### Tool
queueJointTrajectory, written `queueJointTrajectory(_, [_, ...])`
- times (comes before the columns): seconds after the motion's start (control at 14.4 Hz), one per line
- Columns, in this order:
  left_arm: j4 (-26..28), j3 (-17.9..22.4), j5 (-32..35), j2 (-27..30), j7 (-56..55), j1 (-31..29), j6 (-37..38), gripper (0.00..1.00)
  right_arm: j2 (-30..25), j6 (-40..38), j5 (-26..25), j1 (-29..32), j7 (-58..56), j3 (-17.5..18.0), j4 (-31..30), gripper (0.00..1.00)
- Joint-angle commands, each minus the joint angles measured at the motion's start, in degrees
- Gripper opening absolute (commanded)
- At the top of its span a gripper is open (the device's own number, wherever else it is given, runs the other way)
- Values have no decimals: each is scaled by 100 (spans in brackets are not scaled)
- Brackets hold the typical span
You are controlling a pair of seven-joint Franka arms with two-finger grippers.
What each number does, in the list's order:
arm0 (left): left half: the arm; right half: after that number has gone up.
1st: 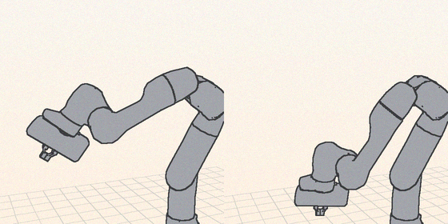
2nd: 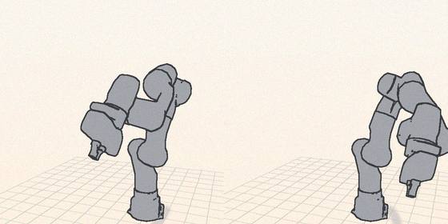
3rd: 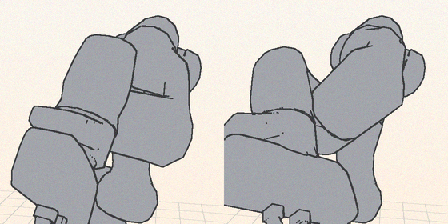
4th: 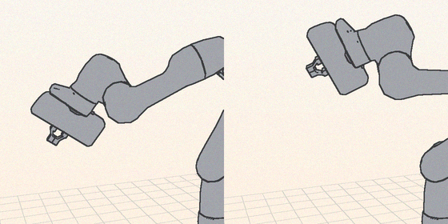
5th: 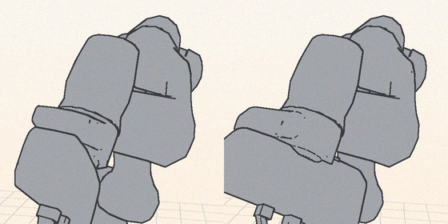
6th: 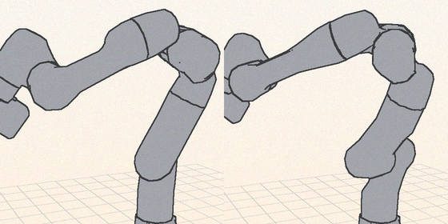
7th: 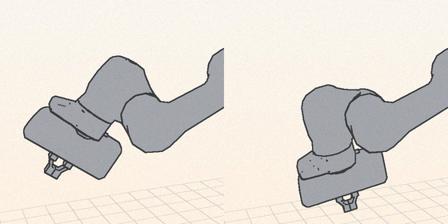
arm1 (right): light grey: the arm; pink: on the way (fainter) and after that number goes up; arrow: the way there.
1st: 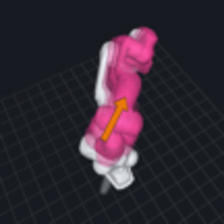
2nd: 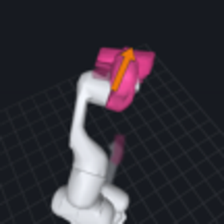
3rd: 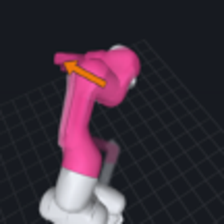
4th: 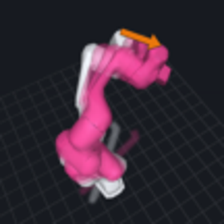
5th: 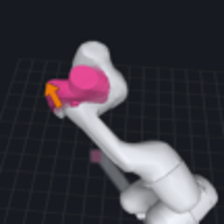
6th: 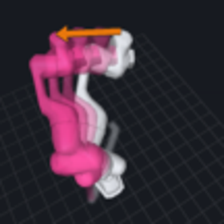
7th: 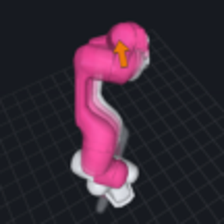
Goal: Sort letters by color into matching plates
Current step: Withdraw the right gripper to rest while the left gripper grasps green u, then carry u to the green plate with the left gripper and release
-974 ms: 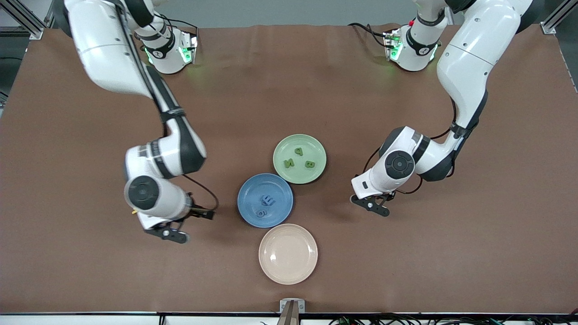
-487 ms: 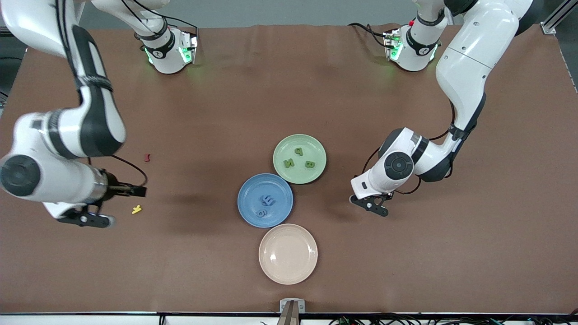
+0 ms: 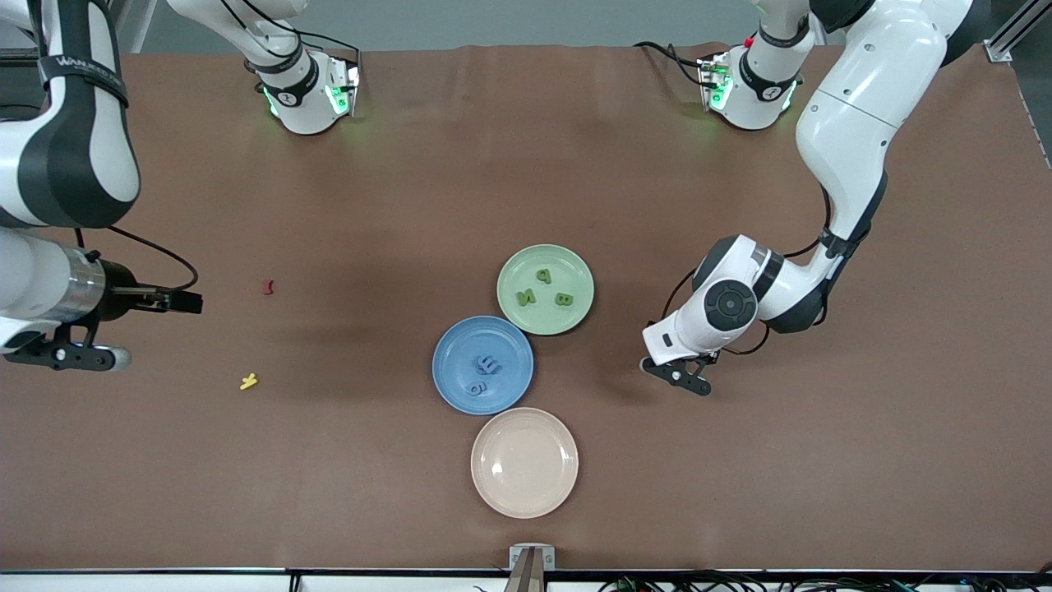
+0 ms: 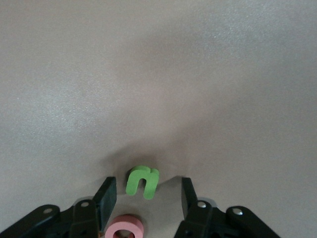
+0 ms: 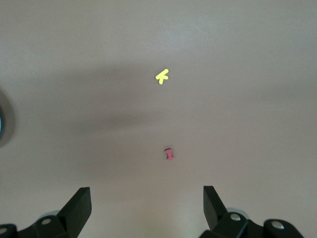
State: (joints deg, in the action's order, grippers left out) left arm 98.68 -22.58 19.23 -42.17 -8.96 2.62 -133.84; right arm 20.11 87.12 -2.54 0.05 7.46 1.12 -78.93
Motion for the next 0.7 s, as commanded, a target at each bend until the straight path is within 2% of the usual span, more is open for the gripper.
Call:
queueJointTrajectory(0.0, [90,-63,108,7,43,-95,-177,57,-95,-55,-63,275,-253,125,26,100])
queueJointTrajectory(0.28, [99,-63,108,7,43,-112,-177,47,-95,-73,-71,312,-360,143,123,100])
queueJointTrajectory(0.49, [108,-63,108,-2,43,-121,-291,43,-95,-372,-133,276,-324,143,343,100])
queueJointTrajectory(0.63, [134,-54,108,-2,43,-121,-327,39,-42,-328,24,364,-351,143,361,100])
